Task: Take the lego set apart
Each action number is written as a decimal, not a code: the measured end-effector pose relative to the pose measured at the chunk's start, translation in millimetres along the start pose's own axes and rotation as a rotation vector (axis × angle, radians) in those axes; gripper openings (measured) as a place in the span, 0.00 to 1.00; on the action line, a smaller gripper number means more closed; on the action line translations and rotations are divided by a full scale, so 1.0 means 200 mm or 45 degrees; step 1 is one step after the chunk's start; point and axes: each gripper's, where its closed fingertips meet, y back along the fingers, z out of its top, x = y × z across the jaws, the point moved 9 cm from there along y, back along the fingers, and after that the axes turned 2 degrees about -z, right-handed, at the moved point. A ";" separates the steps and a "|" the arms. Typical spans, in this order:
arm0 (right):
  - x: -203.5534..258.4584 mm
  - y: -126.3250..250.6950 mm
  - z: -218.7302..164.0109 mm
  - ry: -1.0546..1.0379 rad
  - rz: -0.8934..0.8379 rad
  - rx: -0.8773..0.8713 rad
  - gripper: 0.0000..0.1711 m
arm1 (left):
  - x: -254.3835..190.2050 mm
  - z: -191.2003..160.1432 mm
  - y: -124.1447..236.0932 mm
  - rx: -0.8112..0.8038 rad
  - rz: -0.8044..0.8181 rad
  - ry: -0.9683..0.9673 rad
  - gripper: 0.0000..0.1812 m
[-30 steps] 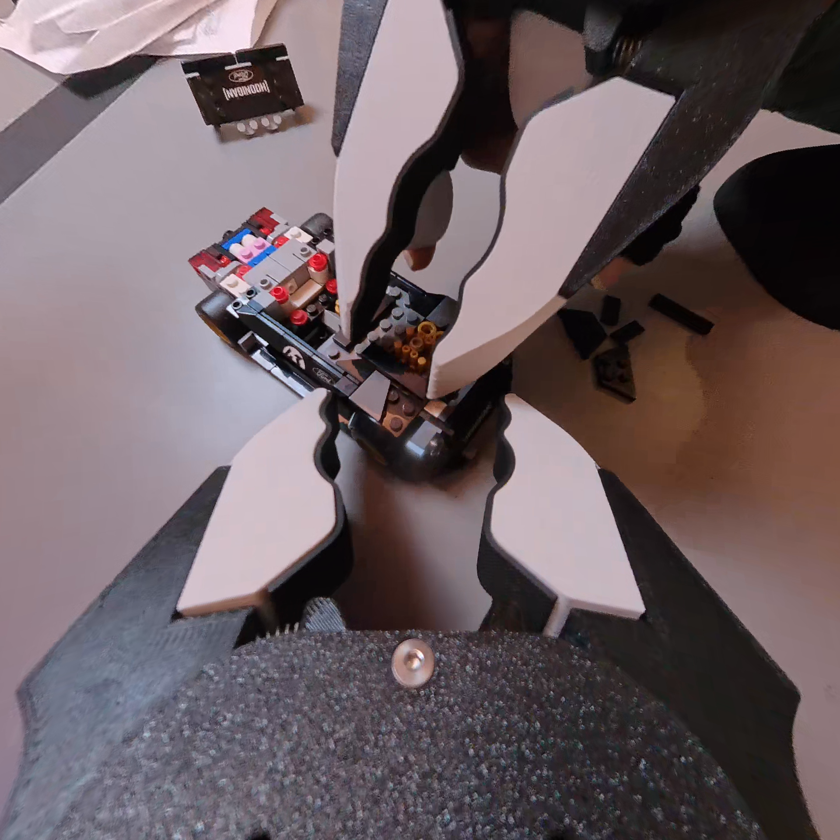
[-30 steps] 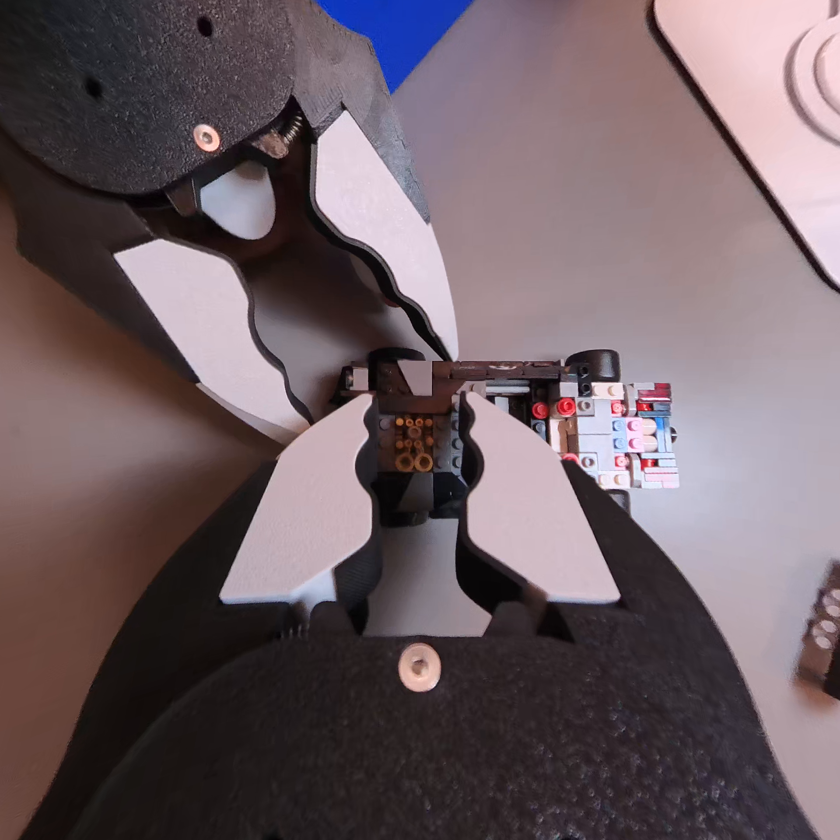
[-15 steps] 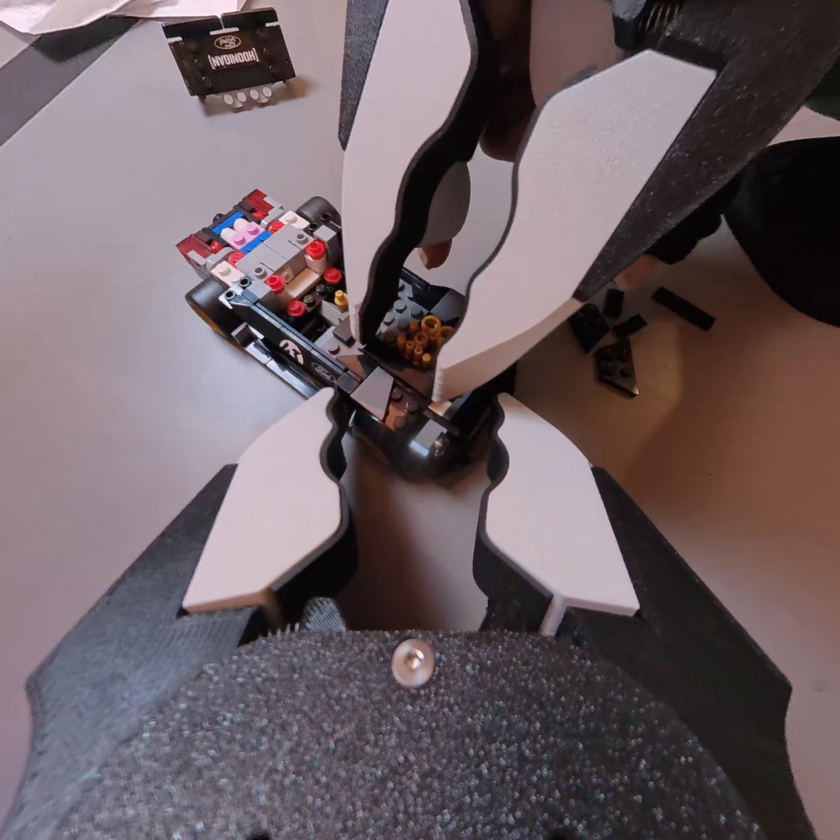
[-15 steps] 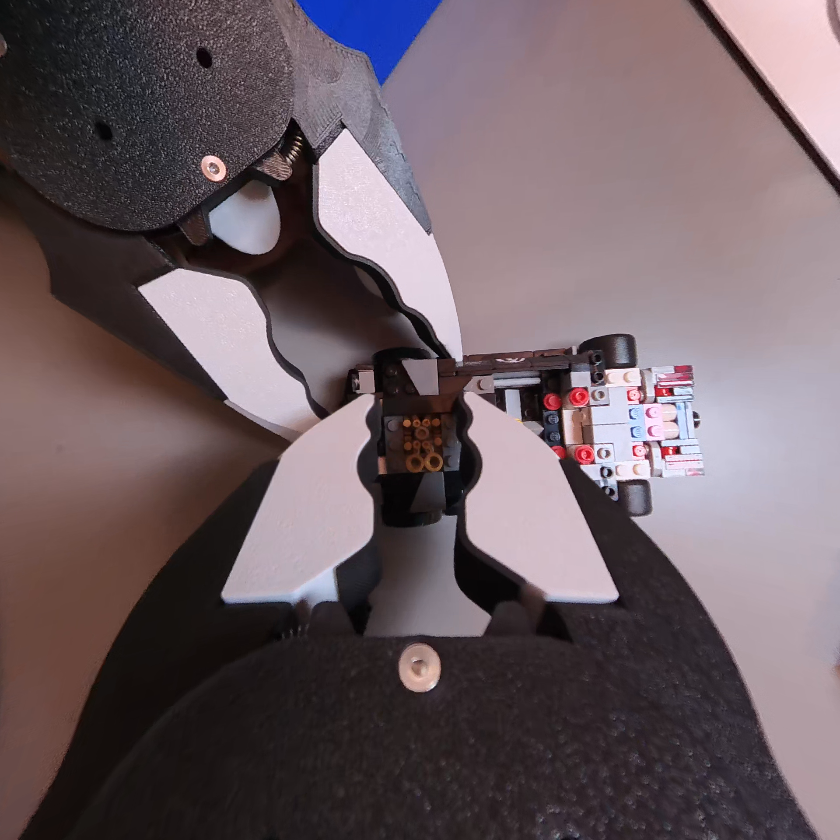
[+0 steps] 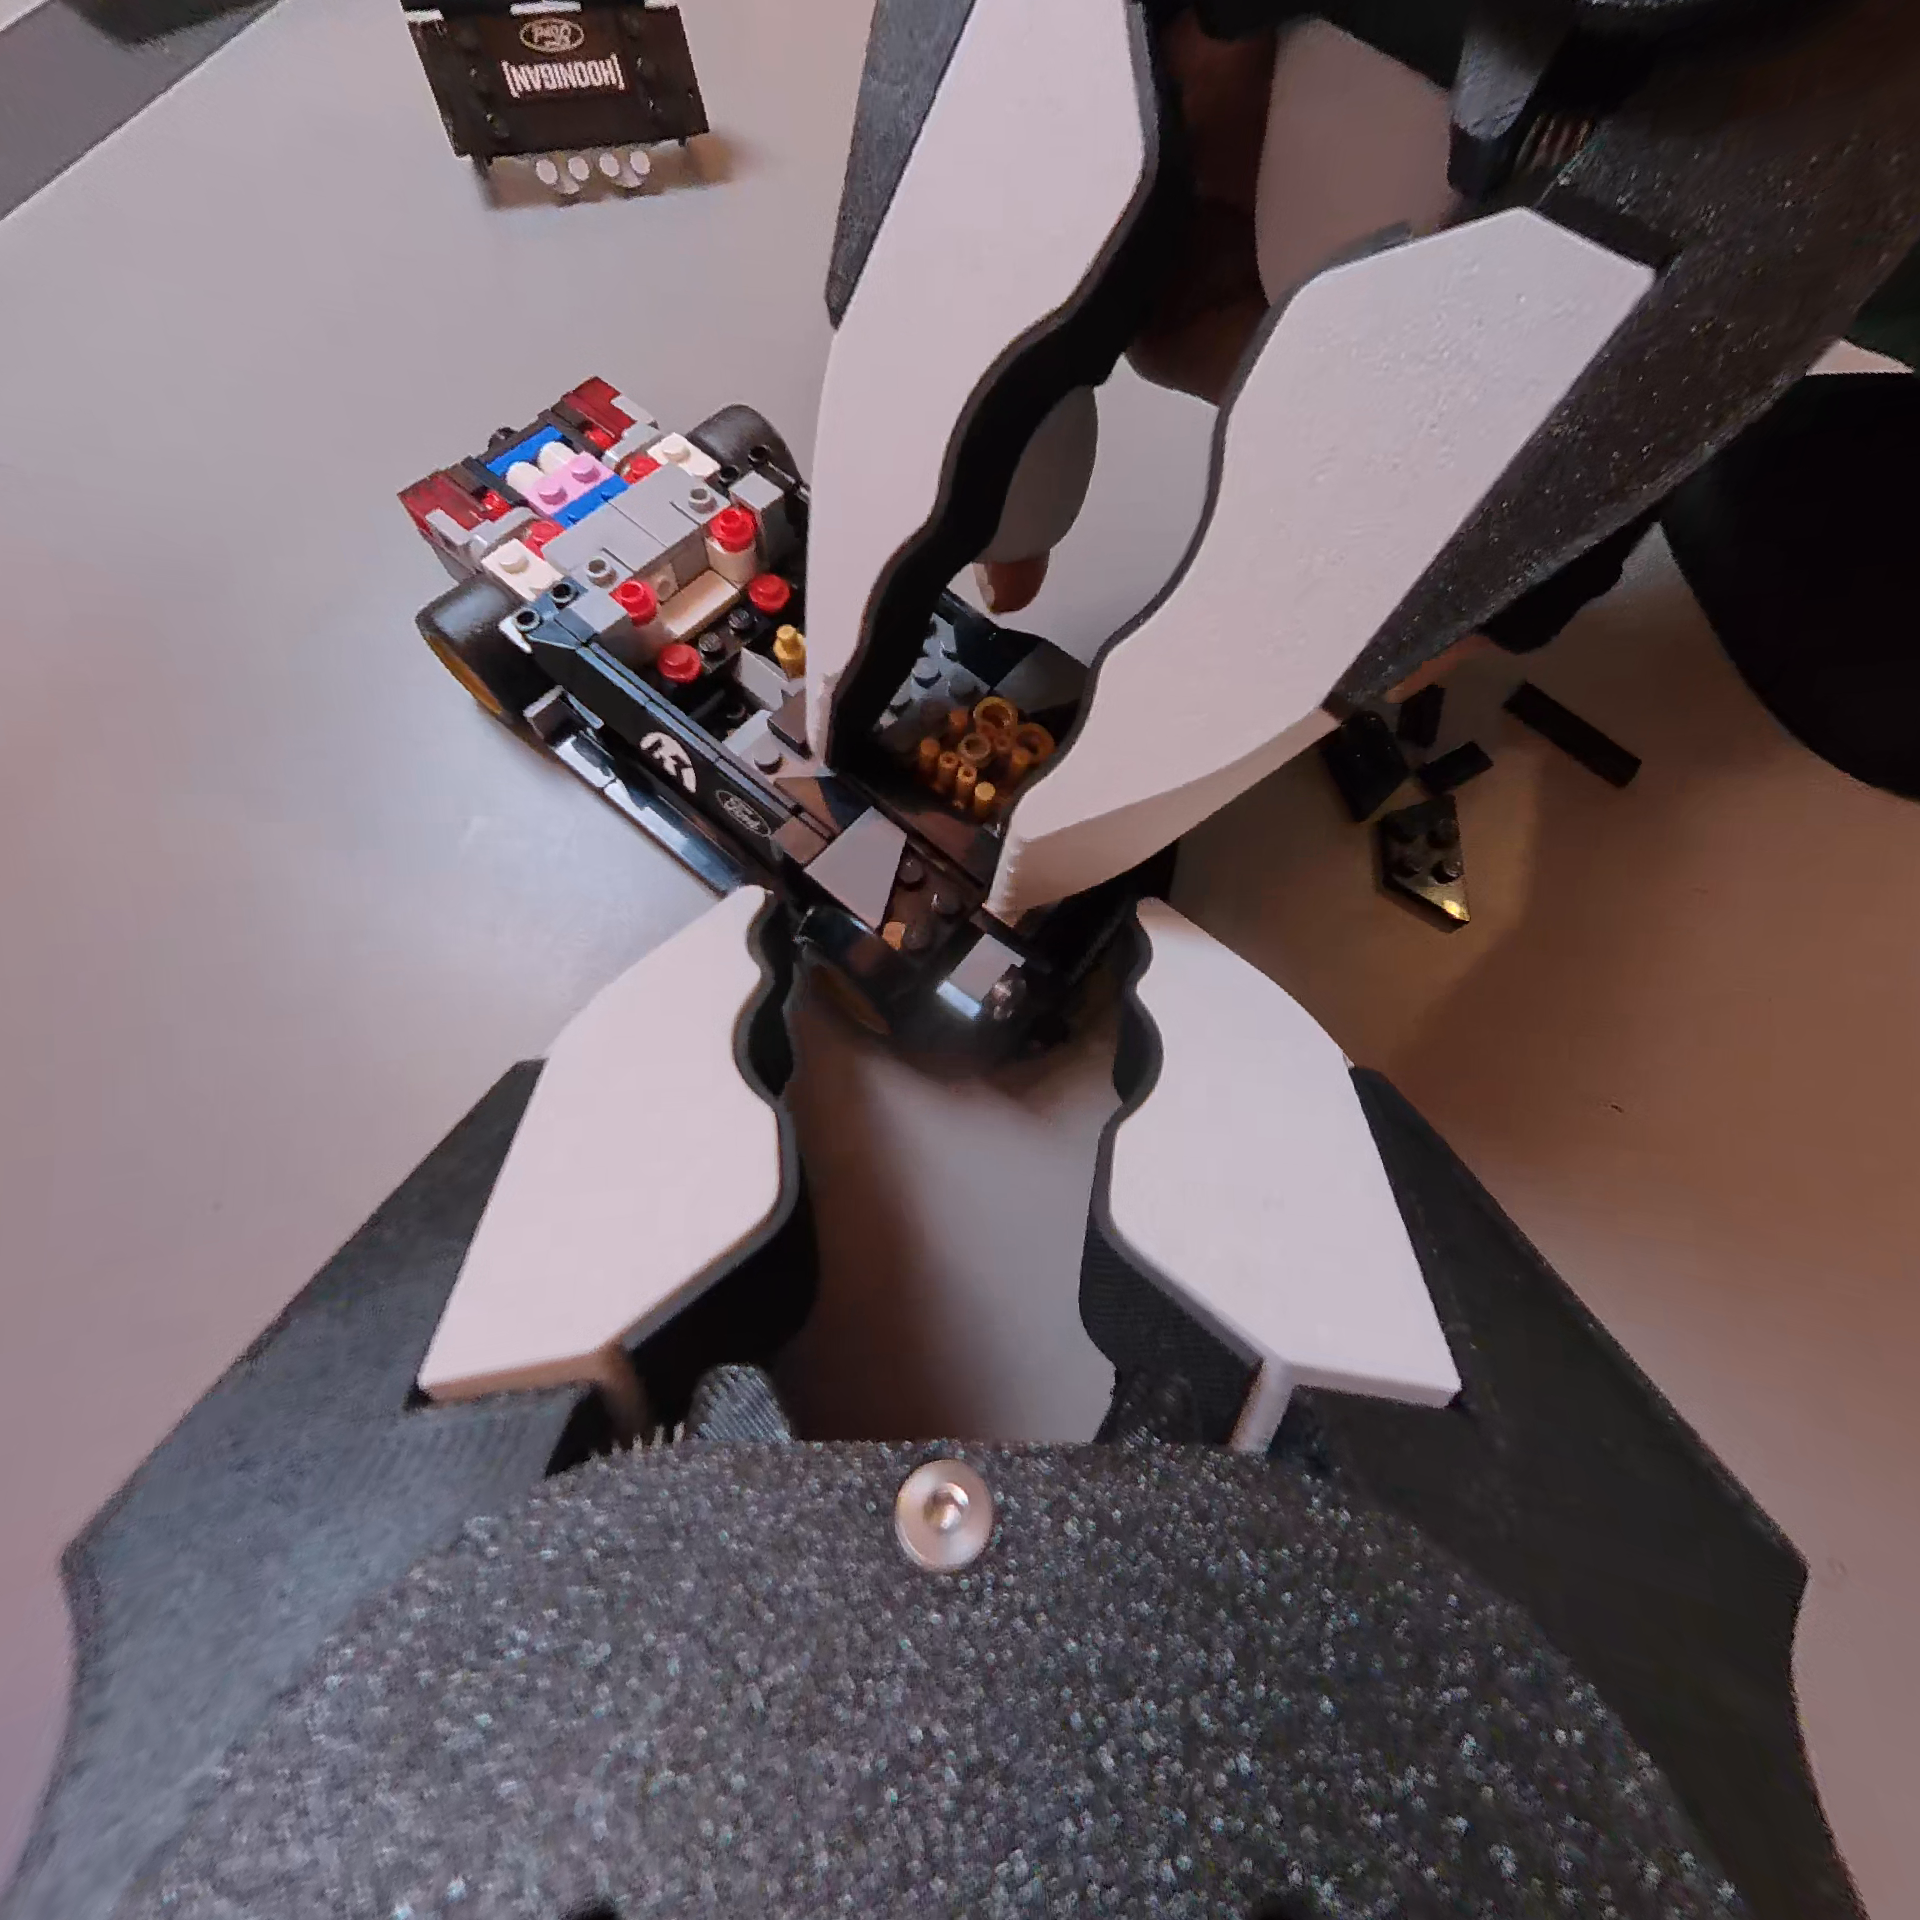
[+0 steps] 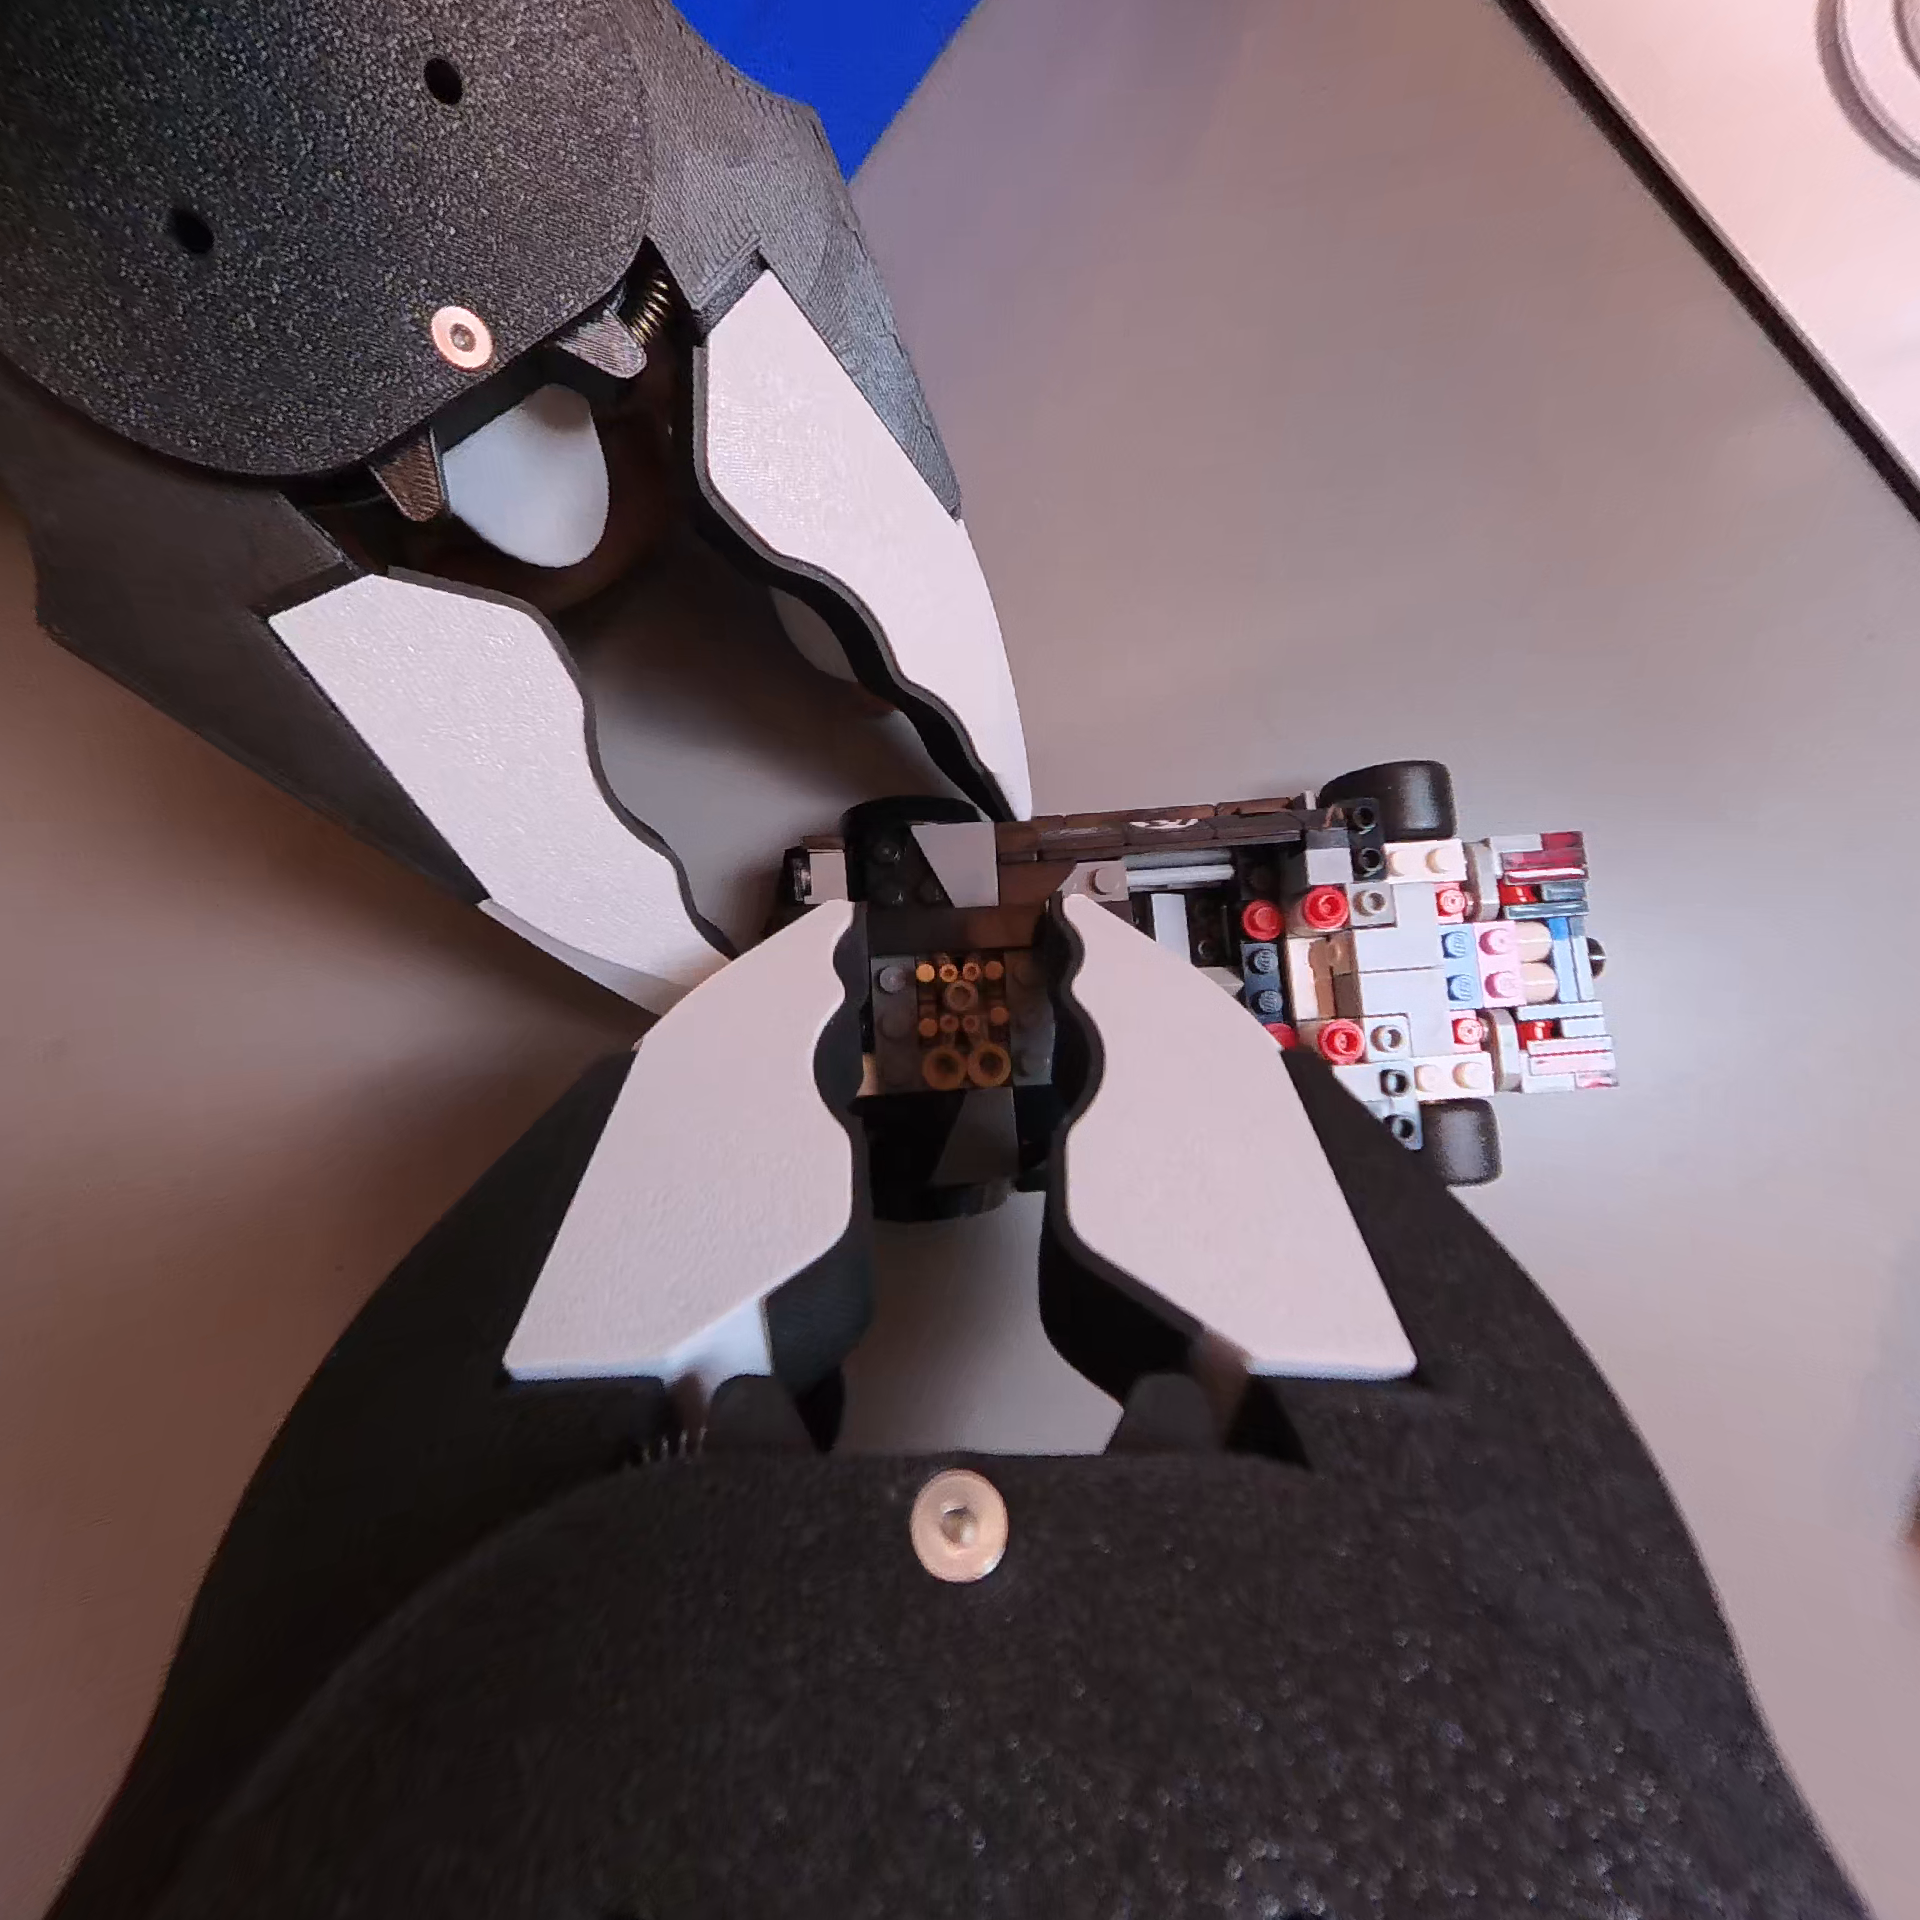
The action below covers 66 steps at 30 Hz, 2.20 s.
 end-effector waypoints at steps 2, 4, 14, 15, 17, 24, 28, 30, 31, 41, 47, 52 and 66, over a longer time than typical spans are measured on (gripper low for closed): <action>0.01 0.00 0.00 0.016 0.006 0.002 0.19 | 0.00 0.00 -0.01 0.013 0.003 0.008 0.34; 0.00 0.00 0.00 0.017 0.001 -0.003 0.19 | 0.00 0.00 -0.01 0.018 0.008 0.007 0.34; 0.02 0.02 -0.09 0.011 0.037 -0.293 0.18 | -0.01 0.00 -0.01 -0.002 -0.007 -0.052 0.35; 0.02 0.02 -0.10 0.006 0.043 -0.309 0.18 | -0.02 0.00 0.00 -0.007 -0.007 -0.054 0.35; 0.01 0.02 -0.11 -0.025 0.075 -0.348 0.18 | -0.01 0.00 0.00 -0.011 -0.008 -0.054 0.35; 0.01 0.07 -0.10 -0.052 0.126 -0.498 0.18 | 0.00 0.00 -0.01 0.018 -0.021 -0.021 0.32; 0.00 0.15 -0.09 -0.070 0.167 -0.612 0.19 | 0.00 0.00 0.00 0.010 -0.027 -0.010 0.32; 0.01 0.20 -0.09 -0.066 0.166 -0.649 0.19 | 0.00 0.00 0.00 -0.004 -0.040 0.008 0.33; 0.01 0.21 -0.10 -0.062 0.149 -0.671 0.19 | 0.01 0.00 0.01 -0.009 -0.044 0.019 0.33; 0.07 0.30 -0.14 -0.024 0.164 -0.732 0.19 | 0.00 -0.01 0.07 -0.097 -0.017 0.021 0.39; 0.18 0.35 -0.15 -0.142 0.353 -0.874 0.19 | -0.18 0.08 0.13 -0.293 -0.140 -0.171 0.25; 0.23 0.40 -0.14 -0.375 0.632 -1.112 0.19 | -0.28 0.17 0.21 -0.605 -0.418 -0.019 0.19; 0.21 0.34 -0.17 -0.467 0.854 -1.165 0.19 | -0.31 0.17 0.24 -0.616 -0.435 0.022 0.04</action>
